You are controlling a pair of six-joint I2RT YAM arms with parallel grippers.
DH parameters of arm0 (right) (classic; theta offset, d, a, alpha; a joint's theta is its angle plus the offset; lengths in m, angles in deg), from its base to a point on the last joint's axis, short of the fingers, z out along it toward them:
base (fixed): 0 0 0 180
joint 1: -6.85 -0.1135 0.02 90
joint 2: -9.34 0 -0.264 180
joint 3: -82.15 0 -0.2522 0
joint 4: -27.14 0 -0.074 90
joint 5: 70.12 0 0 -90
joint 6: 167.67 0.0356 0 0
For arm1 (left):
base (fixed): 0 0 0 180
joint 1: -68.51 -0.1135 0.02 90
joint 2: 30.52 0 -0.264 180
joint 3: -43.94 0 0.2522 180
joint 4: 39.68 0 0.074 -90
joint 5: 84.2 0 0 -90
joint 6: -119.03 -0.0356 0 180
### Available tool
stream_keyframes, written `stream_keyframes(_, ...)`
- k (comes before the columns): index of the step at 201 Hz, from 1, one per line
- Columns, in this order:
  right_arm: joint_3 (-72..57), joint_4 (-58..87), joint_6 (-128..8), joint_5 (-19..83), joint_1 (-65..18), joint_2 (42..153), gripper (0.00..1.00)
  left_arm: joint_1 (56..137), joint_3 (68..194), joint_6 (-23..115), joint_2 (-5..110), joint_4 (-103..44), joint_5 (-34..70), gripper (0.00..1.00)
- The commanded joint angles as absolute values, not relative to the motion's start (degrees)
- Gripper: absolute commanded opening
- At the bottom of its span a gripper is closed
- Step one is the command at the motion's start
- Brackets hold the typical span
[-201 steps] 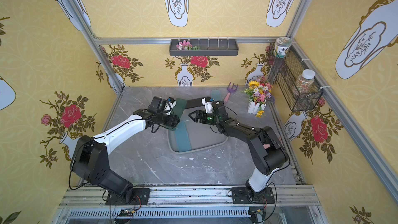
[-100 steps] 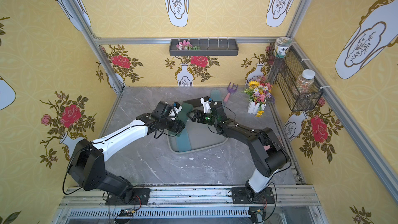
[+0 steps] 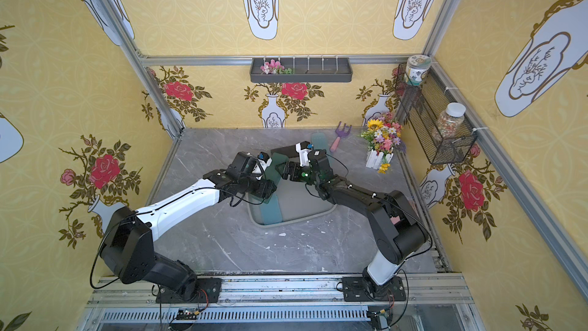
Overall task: Put the pencil case into the storage box
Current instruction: Pick up the pencil case from the center of the board.
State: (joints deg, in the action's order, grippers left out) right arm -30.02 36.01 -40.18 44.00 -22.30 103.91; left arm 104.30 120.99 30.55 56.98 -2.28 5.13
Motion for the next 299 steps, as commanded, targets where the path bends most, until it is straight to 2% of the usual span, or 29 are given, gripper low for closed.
stream_keyframes(1,-30.26,39.21,-39.87,43.34,-22.33,103.80,0.87,104.37,120.89,30.61,57.21,-4.30,5.33,0.72)
stream_keyframes(299,-31.84,41.92,-37.19,42.14,-22.33,103.02,0.87,106.91,120.63,31.32,57.10,-4.67,4.57,0.72)
